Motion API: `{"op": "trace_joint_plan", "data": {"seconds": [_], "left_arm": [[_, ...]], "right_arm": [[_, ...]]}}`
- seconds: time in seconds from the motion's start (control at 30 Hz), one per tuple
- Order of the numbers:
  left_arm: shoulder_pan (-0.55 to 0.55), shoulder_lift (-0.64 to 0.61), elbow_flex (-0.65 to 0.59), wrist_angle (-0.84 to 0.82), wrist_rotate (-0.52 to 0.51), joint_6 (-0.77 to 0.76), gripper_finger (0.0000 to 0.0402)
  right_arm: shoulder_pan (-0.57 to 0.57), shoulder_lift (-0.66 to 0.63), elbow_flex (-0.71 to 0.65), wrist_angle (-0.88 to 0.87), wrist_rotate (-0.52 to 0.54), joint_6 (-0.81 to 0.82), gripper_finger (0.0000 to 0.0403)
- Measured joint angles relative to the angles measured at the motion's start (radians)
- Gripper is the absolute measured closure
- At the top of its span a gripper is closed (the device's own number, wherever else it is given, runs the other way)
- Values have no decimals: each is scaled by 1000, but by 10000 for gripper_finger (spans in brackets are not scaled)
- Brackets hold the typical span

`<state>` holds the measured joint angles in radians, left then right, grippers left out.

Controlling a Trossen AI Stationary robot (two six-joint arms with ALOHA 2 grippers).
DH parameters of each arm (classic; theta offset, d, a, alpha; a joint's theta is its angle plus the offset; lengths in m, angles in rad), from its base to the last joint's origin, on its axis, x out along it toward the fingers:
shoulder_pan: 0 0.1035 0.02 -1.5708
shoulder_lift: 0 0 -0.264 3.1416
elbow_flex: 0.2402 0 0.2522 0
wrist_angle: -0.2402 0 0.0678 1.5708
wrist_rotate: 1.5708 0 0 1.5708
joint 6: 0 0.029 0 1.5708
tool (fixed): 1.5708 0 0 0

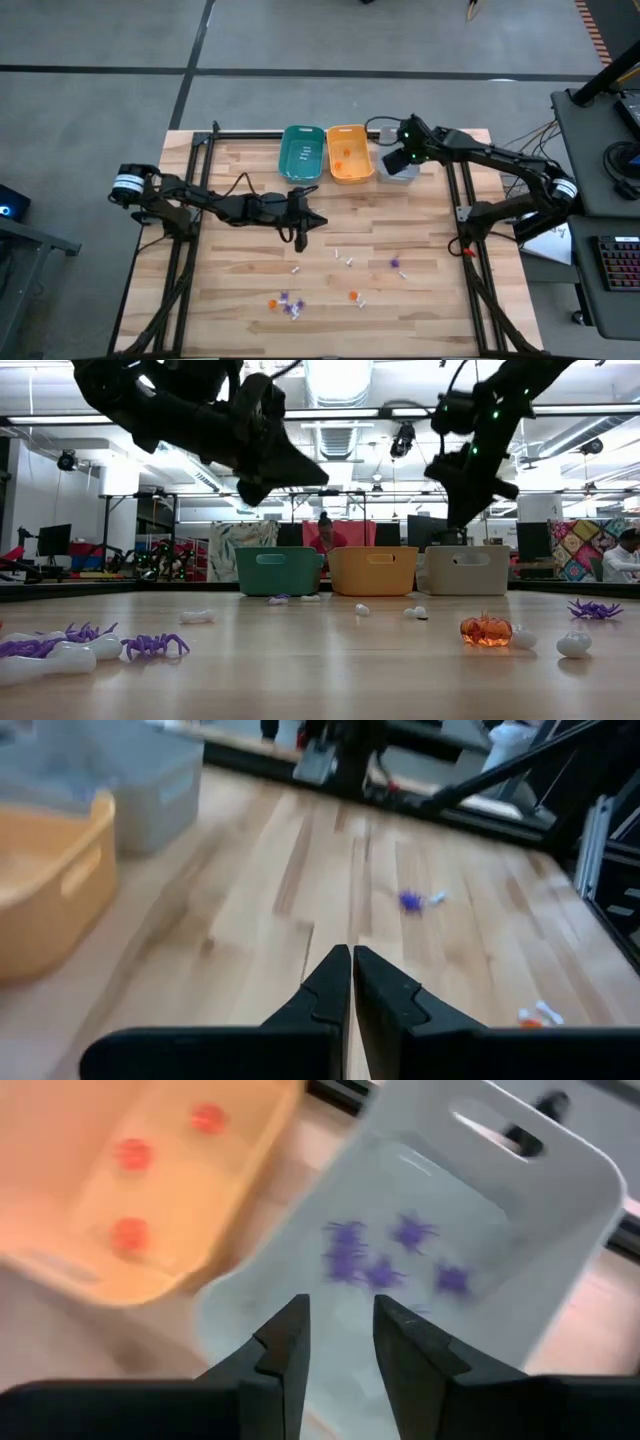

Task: Sort Halloween decoration
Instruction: Put the white bone toy into the blue bin

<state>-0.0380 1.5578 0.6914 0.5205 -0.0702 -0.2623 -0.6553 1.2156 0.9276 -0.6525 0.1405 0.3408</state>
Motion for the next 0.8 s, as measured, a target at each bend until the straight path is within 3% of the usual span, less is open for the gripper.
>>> {"op": "trace_joint_plan", "data": {"seconds": [0.23, 0.5, 0.67, 0.8], "left_arm": [[0, 0, 0, -209, 0, -127, 402], [0, 0, 0, -353, -21, -182, 402], [-2, -9, 0, -424, 214, -295, 402], [-48, -10, 1, -438, 253, -393, 402]], "right_arm": [[201, -76, 0, 15, 95, 0, 313], [485, -103, -4, 46, 339, 86, 330], [652, -101, -38, 104, 494, 153, 332], [734, -101, -75, 174, 566, 156, 328]]}}
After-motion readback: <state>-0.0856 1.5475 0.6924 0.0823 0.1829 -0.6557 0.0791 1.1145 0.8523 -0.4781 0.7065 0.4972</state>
